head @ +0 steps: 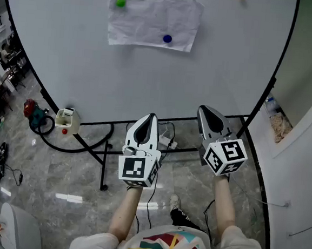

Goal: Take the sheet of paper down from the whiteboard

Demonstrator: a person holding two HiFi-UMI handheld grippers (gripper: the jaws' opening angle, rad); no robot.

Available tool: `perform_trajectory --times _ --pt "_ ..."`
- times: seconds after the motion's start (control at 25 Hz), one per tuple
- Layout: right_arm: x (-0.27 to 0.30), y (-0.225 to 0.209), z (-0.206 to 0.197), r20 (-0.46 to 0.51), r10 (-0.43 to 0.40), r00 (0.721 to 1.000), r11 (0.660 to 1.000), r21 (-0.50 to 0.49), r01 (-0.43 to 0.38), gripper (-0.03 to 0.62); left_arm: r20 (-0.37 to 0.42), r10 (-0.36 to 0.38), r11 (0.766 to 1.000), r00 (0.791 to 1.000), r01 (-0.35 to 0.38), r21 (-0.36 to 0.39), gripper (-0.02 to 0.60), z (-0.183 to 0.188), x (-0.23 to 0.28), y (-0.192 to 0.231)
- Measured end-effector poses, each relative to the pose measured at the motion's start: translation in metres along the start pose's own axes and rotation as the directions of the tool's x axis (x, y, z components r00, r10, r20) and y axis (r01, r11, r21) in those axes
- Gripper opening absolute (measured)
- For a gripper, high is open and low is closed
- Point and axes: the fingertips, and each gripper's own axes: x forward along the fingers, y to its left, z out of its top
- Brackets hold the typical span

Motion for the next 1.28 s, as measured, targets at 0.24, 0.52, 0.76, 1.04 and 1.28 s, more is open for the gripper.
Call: perform_trajectory --times 0.24,0.52,0.76,1.04,1.28 --pt "0.091 -0.067 0.011 0.059 0.053 0.997 0.995 0.087 -0.058 0.034 -0.049 -0.006 0.998 0.999 0.009 0.054 0.044 -0.024 0.106 0.018" --pt "0.179 -0.094 0.032 0.071 0.101 0.992 0.986 0.123 -0.109 0.135 0.033 -0.025 0.995 0.999 0.022 0.097 0.046 0.003 0.172 0.051" --pt "0.191 -0.104 0.03 0.071 0.067 0.995 0.987 0.141 -0.077 0.135 0.107 -0.126 0.964 0.986 0.097 0.247 0.134 0.046 0.211 0.052" --pt "0.196 -0.093 0.04 0.103 0.114 0.988 0.982 0.136 -0.128 0.133 0.025 -0.106 0.883 0.994 0.082 0.463 0.183 0.058 0.244 0.041" --pt "0.194 -0.096 0.044 0.12 0.073 0.99 0.991 0.106 -0.086 0.018 -0.024 -0.057 0.895 0.998 0.061 0.442 0.181 0.045 0.255 0.038"
